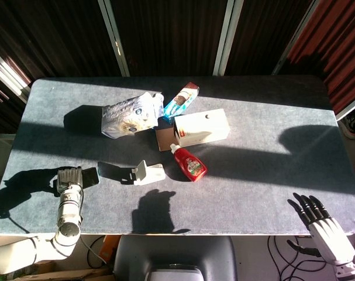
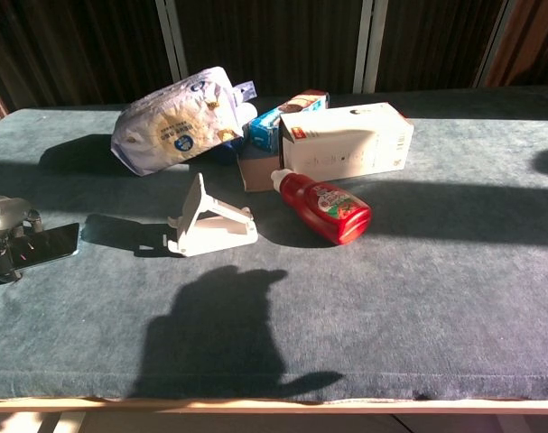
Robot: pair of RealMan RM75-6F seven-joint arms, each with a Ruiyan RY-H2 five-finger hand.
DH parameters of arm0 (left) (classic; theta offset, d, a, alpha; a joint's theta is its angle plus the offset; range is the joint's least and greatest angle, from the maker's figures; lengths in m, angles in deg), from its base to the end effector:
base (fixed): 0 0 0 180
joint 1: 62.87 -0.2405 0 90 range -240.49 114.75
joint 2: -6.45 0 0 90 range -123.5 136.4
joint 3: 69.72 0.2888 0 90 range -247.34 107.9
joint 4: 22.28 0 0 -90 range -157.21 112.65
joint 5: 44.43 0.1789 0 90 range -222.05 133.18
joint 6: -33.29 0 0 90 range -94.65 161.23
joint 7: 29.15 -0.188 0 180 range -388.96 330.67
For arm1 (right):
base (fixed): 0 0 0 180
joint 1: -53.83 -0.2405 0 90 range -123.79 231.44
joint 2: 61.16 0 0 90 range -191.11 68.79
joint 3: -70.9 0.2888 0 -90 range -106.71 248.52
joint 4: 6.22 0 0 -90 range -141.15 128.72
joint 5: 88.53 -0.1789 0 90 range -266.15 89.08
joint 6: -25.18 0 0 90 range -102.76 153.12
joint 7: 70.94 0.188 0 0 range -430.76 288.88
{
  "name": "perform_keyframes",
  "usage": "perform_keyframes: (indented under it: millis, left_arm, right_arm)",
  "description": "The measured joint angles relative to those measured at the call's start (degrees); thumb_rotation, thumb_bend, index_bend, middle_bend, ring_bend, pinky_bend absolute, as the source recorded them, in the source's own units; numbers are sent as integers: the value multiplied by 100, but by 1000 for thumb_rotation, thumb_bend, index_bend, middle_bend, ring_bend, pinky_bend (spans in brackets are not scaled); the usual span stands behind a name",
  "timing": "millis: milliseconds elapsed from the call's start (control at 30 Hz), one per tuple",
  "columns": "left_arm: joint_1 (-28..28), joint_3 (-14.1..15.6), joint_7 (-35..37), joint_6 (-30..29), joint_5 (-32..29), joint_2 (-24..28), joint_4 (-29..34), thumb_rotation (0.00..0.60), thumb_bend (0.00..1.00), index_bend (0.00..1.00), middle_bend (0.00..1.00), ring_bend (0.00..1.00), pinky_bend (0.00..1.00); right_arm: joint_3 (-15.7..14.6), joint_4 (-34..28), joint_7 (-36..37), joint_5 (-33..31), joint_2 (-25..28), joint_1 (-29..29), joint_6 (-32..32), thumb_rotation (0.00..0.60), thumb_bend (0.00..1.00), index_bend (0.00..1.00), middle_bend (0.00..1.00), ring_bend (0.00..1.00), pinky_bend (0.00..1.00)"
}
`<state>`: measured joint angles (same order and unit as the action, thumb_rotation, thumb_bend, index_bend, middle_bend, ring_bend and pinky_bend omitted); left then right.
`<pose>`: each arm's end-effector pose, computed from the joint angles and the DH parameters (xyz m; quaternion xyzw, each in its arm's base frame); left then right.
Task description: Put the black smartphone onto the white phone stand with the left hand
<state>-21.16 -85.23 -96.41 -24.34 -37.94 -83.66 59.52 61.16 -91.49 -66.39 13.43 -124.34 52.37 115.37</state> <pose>-0.3049 0.3859 -0.0006 -0.6608 -0.4991 -0.0129 0.5604 -0.3267 -0.1590 0.1731 0.6949 -0.3790 0.3611 0.4930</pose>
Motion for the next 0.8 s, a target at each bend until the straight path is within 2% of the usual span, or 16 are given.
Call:
perform_keyframes:
  millis: [167, 433, 633, 800]
  left_arm:
    - [-182, 40, 887, 509, 532, 227, -8, 600, 430, 862, 1000, 730, 307]
    - [-603, 26, 2731, 1239, 1814, 465, -215, 600, 438, 871, 1000, 731, 304]
    - [-947, -63, 4207, 1504, 3014, 515, -461, 600, 438, 880, 1000, 735, 303]
    - [-1226, -170, 5456, 1493, 4011, 501, -633, 600, 439, 881, 1000, 736, 303]
  right_arm:
    - [18, 8, 3, 17, -1, 15, -11, 600, 321, 0, 0, 0, 0]
    - [30, -27, -84, 54, -25, 31, -65, 600, 320, 0, 0, 0, 0]
    - [51, -33, -108, 60, -35, 48, -79, 600, 321, 0, 0, 0, 0]
    - [68, -24, -83, 57, -28, 66, -67, 600, 321, 0, 0, 0, 0]
